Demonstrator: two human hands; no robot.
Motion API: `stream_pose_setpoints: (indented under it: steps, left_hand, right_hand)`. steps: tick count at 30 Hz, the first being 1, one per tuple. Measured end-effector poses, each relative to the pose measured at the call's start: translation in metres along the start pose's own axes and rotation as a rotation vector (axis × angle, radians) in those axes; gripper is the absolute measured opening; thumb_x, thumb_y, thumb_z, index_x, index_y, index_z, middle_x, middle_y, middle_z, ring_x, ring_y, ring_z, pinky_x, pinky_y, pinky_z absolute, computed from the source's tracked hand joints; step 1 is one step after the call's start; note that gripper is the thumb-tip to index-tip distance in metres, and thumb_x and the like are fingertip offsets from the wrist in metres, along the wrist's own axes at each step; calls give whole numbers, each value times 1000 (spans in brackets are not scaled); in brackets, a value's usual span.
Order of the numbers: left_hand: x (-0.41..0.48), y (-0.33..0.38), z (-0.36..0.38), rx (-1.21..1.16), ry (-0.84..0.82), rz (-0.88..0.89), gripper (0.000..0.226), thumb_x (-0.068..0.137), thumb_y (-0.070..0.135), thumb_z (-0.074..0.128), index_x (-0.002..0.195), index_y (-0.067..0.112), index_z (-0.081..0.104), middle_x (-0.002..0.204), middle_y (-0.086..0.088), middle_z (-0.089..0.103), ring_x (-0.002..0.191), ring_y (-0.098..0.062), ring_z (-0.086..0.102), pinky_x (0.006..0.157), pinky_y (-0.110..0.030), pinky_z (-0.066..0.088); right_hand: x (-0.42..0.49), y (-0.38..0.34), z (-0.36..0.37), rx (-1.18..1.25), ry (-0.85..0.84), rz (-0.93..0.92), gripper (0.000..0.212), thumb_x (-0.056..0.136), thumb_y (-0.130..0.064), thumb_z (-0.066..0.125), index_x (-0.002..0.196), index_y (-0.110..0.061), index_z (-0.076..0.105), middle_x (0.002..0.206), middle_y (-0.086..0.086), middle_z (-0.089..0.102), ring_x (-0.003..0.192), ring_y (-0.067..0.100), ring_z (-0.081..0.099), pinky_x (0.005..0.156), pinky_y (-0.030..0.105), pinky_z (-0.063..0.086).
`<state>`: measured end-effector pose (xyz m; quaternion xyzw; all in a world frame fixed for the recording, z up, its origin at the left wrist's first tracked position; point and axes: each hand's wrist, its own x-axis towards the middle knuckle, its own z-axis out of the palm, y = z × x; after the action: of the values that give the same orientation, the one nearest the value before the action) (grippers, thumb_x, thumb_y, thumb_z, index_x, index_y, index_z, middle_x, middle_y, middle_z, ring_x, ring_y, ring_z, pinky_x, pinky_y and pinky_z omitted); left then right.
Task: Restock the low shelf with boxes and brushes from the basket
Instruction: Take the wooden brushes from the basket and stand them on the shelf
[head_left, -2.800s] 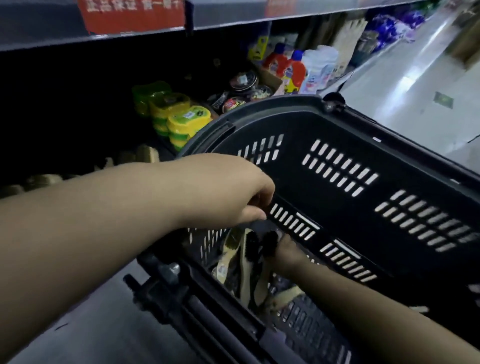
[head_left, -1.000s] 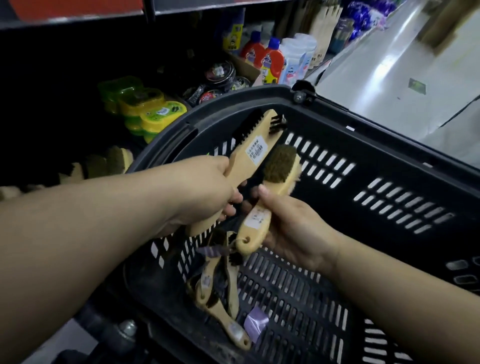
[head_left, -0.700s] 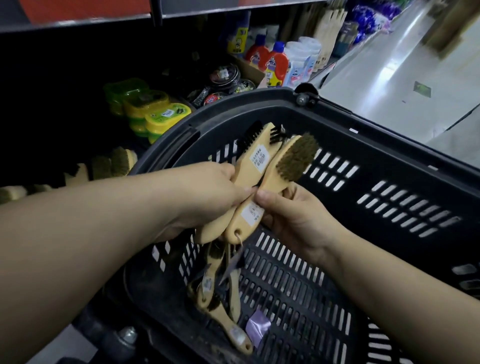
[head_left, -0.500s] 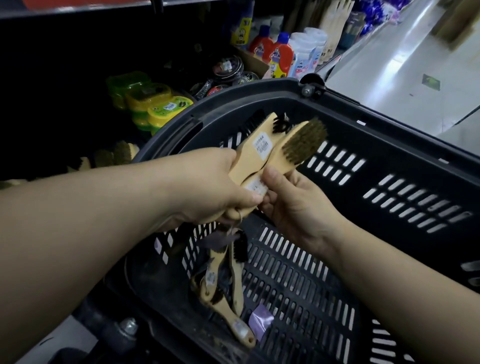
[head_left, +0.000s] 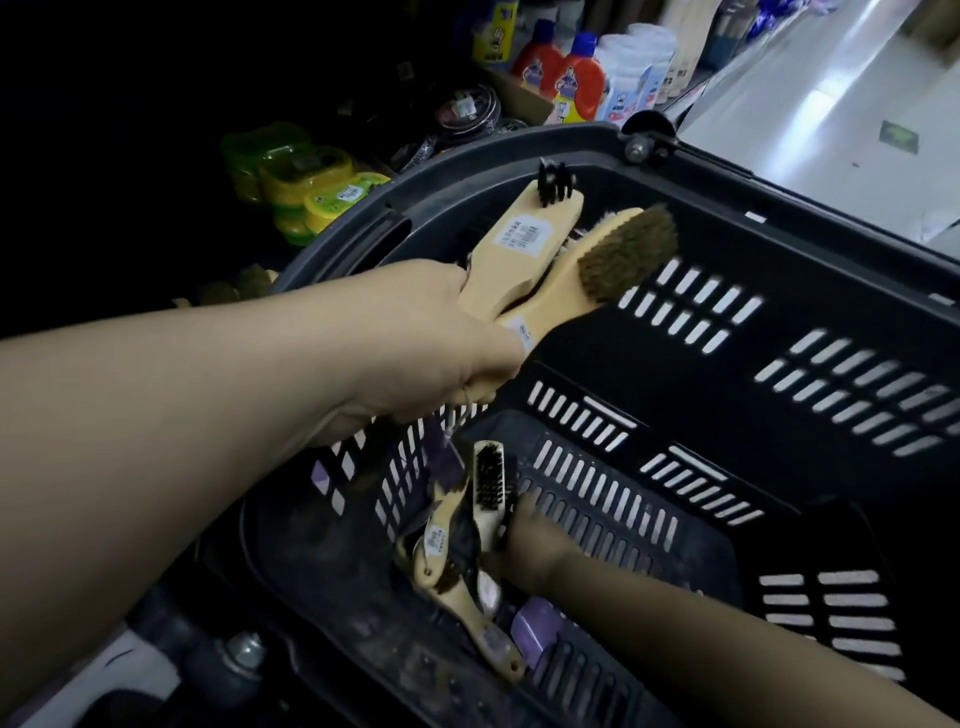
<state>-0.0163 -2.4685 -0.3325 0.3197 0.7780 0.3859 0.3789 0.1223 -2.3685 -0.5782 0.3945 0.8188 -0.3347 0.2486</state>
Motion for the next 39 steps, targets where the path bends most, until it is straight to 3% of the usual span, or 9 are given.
stream_pose_setpoints:
  steps: [6,9,13,16,19,24,27,32,39]
  left_hand:
    - [0,1,0,-172,-47,-76,6,83,11,62,88,9,60,54,1,67,42,-4,59,38,-11,41]
    - [5,2,2,-282,-62,-68,6,87,6,58,92,9,56,65,-3,73,55,-11,68,50,-19,52]
    - [6,9,2,-332,-49,-71,8,89,9,57,97,10,56,76,-7,75,66,-14,72,56,-20,57]
    - [5,13,2,-305,-23,-57,12,89,8,56,101,10,56,79,-5,75,66,-11,71,54,-16,55]
    - [4,13,4,-289,-1,-49,20,88,6,53,108,10,55,85,-1,74,67,-7,71,58,-15,53]
    - [5,14,5,-301,19,-48,23,84,8,61,106,12,57,95,-3,71,74,-8,71,71,-25,56]
    - [5,14,4,-329,8,-59,15,83,11,63,99,9,63,89,-10,72,64,-18,68,59,-27,54]
    - [8,7,3,-391,-105,-5,15,87,18,64,99,12,69,89,-9,74,83,-23,72,77,-34,58]
    - [12,1,-1,-284,-182,131,20,71,0,74,89,8,69,71,-7,72,56,-18,67,50,-25,51]
  right_hand:
    - [1,3,-5,371,16,143,46,92,-21,53,131,-7,33,116,11,58,98,23,58,81,28,48]
    - [-22,2,-31,879,25,210,30,99,-25,39,113,-1,51,87,10,61,66,18,60,55,26,48]
    - [-61,-5,-78,1051,136,66,36,96,-21,29,82,-6,58,56,7,53,41,17,48,43,23,37]
    - [-87,-24,-107,1059,240,1,50,94,-46,33,77,-11,64,54,8,56,43,18,51,46,26,40]
    - [-110,-45,-123,1234,291,-122,45,97,-43,40,85,-9,66,59,6,60,48,15,56,46,26,47]
    - [-127,-75,-132,1544,148,-345,31,90,-33,51,89,-16,77,94,9,68,86,21,63,85,41,53]
    - [-128,-84,-136,1553,106,-479,32,89,-28,50,105,-8,69,101,13,71,92,23,68,82,36,58]
    - [-124,-89,-141,1483,155,-548,37,85,-24,56,112,1,64,108,20,69,96,27,67,91,39,53]
    - [-115,-75,-152,1284,150,-565,34,75,-31,70,96,-4,67,89,19,58,85,31,49,86,41,42]
